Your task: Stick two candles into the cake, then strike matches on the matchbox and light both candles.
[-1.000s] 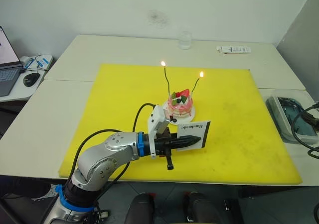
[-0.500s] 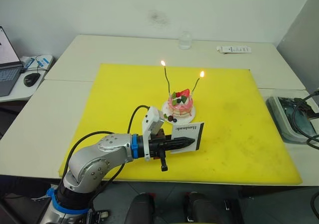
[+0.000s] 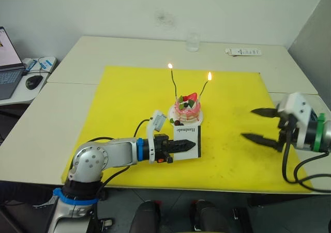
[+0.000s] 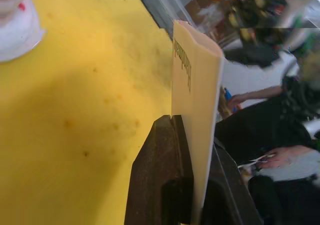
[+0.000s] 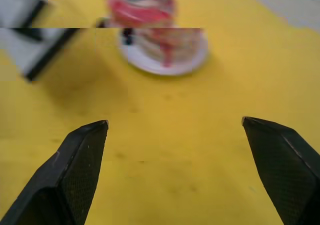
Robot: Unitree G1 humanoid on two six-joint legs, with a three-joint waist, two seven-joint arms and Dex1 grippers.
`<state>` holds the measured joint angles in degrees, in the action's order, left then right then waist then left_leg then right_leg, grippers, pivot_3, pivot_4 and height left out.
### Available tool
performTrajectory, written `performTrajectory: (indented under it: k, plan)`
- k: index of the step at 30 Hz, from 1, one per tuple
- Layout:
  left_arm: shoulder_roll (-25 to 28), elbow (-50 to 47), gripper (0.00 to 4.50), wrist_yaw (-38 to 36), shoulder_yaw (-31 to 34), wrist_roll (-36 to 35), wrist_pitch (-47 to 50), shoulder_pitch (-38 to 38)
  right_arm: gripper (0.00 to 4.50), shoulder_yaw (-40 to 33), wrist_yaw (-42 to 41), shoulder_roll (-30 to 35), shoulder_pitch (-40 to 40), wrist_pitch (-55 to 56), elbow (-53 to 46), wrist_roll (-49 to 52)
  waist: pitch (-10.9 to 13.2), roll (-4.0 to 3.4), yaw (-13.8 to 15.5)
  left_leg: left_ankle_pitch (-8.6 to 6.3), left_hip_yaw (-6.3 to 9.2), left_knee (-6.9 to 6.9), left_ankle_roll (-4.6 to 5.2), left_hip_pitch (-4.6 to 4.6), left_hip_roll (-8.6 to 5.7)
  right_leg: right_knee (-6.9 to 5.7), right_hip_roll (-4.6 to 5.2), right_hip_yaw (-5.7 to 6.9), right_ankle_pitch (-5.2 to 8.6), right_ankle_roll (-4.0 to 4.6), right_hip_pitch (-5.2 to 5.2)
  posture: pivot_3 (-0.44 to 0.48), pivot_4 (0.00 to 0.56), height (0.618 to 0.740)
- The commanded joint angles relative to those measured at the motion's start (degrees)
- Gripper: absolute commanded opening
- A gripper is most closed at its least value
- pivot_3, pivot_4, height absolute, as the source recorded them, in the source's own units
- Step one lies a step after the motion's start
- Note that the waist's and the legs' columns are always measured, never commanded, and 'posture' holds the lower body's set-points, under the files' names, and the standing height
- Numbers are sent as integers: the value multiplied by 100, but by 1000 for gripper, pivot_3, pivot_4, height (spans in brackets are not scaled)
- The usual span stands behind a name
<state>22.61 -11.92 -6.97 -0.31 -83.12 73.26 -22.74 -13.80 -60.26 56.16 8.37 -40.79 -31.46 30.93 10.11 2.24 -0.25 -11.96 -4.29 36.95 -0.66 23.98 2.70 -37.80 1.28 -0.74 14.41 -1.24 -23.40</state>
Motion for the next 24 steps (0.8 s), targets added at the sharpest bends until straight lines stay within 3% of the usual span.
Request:
performTrajectory:
  k: [1,5,10,19,24]
  plan:
    - [-244,719,0,1213,62,-898,8,-177,4472,318,-144,135,120,-14,-589,268,0,1,9,0,1,0,0,0,0,1,0,-1,-1,-1,1,0,150,740]
    - [-427,1322,0,2425,-96,-1739,-176,-328,4472,729,-53,105,347,66,-797,234,1,2,7,0,2,3,0,-2,-2,0,6,-3,-4,-3,3,0,150,740]
    - [-347,1385,0,3269,-394,-2481,-361,-235,4472,922,71,81,500,37,-826,209,0,2,7,0,3,0,-1,-2,-3,0,5,-1,0,4,3,0,150,740]
    - [-124,1294,0,3722,-808,-2941,-696,-138,4472,1137,291,24,493,136,-849,95,0,1,10,0,6,-2,-2,-3,-3,-1,5,3,11,23,3,0,150,740]
    - [-36,1251,1362,3735,-844,-2987,-754,-89,4500,1171,343,29,510,143,-820,104,0,1,10,0,6,-2,-2,-3,-6,-1,4,2,11,25,3,0,150,740]
